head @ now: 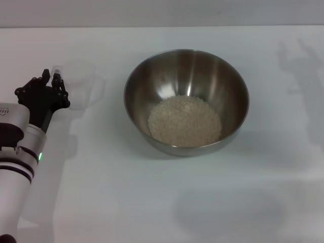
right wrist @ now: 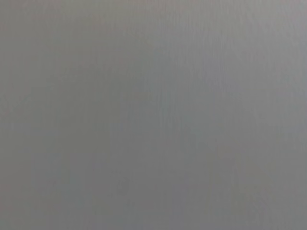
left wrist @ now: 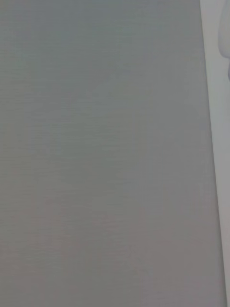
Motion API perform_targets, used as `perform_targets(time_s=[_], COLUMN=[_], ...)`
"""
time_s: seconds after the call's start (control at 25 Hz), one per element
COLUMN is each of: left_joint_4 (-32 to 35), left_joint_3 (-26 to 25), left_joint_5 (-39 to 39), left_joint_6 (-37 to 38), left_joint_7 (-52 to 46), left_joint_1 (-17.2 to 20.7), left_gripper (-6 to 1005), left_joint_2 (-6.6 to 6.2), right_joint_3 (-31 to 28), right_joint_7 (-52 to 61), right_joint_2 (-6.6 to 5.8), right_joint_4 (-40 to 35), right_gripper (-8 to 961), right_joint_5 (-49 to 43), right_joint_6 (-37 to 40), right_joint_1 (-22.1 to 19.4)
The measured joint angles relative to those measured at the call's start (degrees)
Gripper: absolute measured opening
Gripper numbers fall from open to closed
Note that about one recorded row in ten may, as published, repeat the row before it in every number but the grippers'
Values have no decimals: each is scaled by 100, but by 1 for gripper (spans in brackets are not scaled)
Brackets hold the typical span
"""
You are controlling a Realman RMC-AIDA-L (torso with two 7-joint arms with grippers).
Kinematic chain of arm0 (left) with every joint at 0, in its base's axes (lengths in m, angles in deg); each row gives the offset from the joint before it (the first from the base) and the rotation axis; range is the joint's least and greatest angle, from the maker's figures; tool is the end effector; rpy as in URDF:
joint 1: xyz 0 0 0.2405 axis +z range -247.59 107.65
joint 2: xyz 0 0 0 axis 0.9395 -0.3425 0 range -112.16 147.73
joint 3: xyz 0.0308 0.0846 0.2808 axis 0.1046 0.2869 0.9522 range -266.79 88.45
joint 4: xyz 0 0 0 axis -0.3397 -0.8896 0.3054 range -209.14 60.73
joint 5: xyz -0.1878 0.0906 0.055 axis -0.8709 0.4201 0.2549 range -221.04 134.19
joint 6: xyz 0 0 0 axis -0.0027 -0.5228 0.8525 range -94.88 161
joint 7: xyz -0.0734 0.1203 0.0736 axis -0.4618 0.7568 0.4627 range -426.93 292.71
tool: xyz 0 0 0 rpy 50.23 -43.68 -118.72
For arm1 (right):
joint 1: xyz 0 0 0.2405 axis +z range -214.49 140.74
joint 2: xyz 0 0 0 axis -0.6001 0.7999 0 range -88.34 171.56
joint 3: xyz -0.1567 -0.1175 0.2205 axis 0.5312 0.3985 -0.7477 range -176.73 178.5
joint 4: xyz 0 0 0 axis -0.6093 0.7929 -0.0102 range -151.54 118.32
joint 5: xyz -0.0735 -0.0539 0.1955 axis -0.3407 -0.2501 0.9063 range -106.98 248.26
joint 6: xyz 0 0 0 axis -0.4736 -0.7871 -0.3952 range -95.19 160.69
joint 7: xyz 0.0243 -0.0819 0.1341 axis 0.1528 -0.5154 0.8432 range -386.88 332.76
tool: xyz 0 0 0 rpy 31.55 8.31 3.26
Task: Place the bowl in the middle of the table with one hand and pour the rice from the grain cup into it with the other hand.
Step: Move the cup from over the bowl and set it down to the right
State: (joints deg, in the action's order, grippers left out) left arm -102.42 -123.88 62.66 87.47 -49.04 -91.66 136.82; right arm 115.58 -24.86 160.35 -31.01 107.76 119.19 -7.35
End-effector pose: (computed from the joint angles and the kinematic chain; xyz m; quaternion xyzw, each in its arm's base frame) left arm -0.3375 0.3528 -0.0919 -0.7102 -0.2645 -0.2164 0.6154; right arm 0.2731 0.3872 0.0196 -0.6075 0.0435 0.4499 0.6532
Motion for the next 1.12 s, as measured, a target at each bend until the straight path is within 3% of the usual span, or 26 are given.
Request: perform_targets(time_s=[0.56, 0.92, 1.12], left_joint_4=[-54, -31, -63], left_joint_3=[74, 124, 227], left_joint_5=[126, 127, 141], left_joint_6=[-18, -112, 111], left_joint_7=[-6, -202, -345], left_joint_1=[241, 283, 533], left_gripper=[223, 344, 423], left_joint_2=[-33, -41, -56], right_joint_3=[0, 0, 0], right_joint_7=[-6, -26, -44], right_joint_2=[0, 0, 6], right_joint_4=[17, 28, 50], right_gripper=[481, 481, 481], right_joint_5=[-3, -3, -3], right_joint_6=[-14, -22, -23], right_joint_1=[0, 0, 0])
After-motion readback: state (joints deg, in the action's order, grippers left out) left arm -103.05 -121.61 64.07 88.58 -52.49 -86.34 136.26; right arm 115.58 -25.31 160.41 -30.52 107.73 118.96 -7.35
